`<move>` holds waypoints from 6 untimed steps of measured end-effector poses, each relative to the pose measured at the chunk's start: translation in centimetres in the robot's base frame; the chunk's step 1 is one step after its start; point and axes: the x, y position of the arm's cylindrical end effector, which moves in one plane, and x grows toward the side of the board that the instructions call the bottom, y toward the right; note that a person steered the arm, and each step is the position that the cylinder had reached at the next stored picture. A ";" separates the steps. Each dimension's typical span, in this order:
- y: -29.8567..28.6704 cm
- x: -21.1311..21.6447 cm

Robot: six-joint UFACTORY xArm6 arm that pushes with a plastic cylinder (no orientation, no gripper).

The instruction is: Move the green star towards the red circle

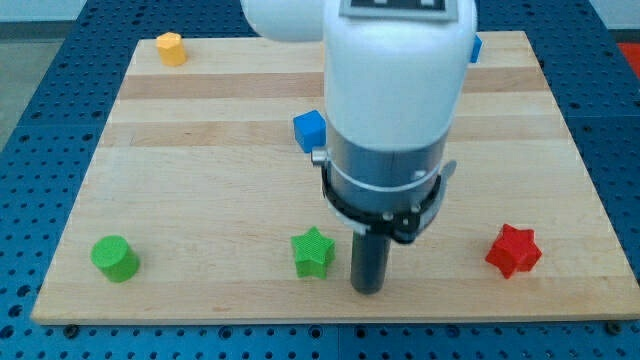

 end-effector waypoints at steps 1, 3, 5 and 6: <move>-1.2 1.6; -1.6 0.4; -4.7 0.0; -6.4 -0.7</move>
